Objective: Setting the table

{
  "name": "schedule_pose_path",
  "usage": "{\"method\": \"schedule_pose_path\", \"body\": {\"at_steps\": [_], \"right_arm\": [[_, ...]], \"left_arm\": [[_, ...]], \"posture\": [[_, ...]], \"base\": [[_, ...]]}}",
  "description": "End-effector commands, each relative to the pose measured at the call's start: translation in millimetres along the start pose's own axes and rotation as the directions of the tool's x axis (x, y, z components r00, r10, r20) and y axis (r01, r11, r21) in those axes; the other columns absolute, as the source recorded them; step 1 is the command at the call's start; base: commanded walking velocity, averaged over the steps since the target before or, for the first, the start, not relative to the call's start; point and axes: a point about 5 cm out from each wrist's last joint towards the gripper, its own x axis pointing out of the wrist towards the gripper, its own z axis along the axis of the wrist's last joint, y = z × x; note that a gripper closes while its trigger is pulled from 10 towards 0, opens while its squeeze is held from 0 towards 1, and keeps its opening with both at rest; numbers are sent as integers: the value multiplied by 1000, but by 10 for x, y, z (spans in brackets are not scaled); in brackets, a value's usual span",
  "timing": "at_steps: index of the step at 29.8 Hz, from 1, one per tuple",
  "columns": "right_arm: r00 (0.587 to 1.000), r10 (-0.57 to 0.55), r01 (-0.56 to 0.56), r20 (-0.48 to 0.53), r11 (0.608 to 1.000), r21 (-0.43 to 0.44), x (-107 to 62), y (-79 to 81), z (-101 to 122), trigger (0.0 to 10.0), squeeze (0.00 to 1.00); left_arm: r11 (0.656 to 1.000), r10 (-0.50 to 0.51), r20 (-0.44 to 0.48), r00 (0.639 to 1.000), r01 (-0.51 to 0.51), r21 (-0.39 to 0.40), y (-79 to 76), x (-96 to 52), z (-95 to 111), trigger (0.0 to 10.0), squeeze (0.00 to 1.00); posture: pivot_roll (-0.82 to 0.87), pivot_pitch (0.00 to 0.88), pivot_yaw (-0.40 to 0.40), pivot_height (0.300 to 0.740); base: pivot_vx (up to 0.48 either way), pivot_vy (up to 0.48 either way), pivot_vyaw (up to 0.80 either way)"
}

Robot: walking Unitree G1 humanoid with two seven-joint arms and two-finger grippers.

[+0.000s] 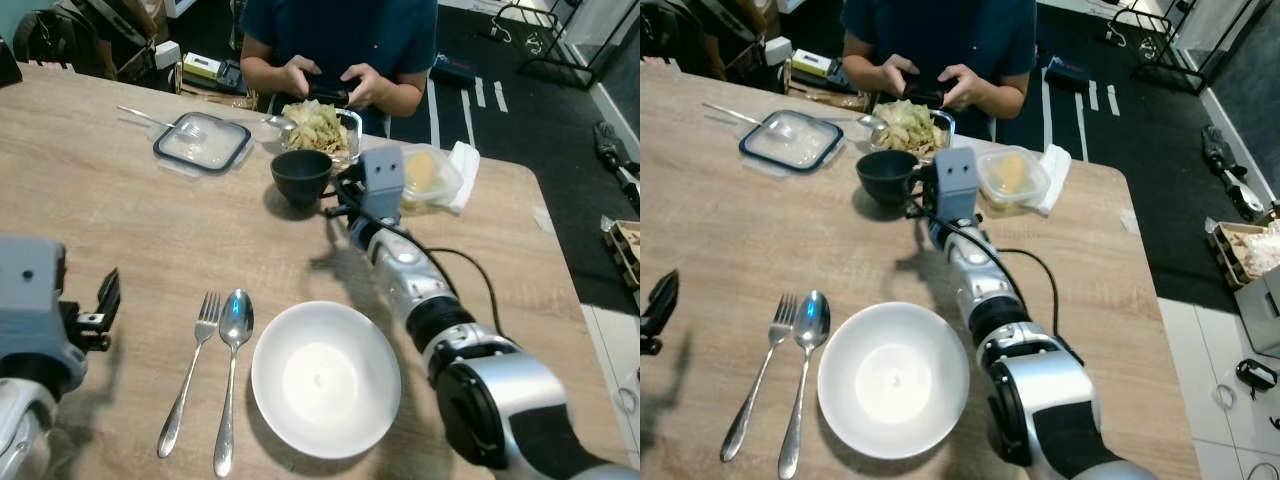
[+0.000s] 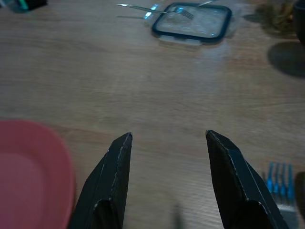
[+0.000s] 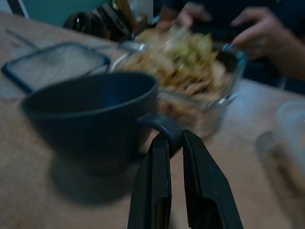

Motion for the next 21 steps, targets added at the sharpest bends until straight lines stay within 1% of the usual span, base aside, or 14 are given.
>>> {"method": "schedule_pose_path", "body": {"at_steps": [1,4,6,7,8,9,10,11,14,18,20,21], "right_arm": [[1000,14,-14,-16,1000,8,-73,-132,-67,10000,0],[1000,20,-20,-15,1000,6,-92,-174,-71,10000,0],[1000,12,-12,-8,1000,-2,-155,-286,-92,10000,0],[1000,12,-12,-8,1000,-2,-155,-286,-92,10000,0],[1000,3,-3,-4,1000,-9,-243,-389,-147,10000,0],[1000,3,-3,-4,1000,-9,-243,-389,-147,10000,0],[1000,-10,9,-9,1000,-12,-328,-466,-212,10000,0],[1000,-13,13,-11,1000,-11,-351,-484,-231,10000,0],[997,-73,73,-41,997,5,-446,-612,-321,10000,0],[977,-199,202,-71,979,34,-593,-822,-431,10000,0],[969,-235,240,-73,969,61,-648,-872,-458,10000,0],[969,-235,240,-73,969,61,-648,-872,-458,10000,0]], "left_arm": [[1000,-28,-17,999,28,-11,-40,30,-52,10000,0],[999,-34,-16,999,34,-14,-50,44,-58,10000,0],[999,-47,-14,999,46,-18,-76,81,-68,10000,0],[999,-47,-14,999,46,-18,-76,81,-68,10000,0],[998,-60,-12,998,60,-22,-100,119,-76,10000,0],[998,-60,-12,998,60,-22,-100,119,-76,10000,0],[997,-70,-9,998,70,-24,-114,146,-80,10000,0],[997,-72,-9,997,72,-24,-117,152,-83,10000,0],[997,-76,-4,997,75,-25,-124,180,-85,10000,0],[996,-84,0,996,84,-26,-138,199,-91,10000,0],[996,-86,0,996,86,-26,-142,208,-99,10000,0],[996,-86,0,996,86,-26,-142,208,-99,10000,0]], "posture": [[361,120,-21,740],[361,120,-21,740],[333,106,-10,740],[333,106,-10,740],[322,98,-5,740],[322,98,-5,740],[318,97,-3,740],[315,94,-3,740],[308,84,0,740],[304,76,4,740],[297,70,8,740],[297,70,8,740]], "base": [[0,0,0],[0,0,0],[0,0,0],[0,0,0],[0,0,0],[0,0,0],[0,0,0],[0,0,0],[0,0,0],[0,0,0],[0,0,0],[0,0,0]]}}
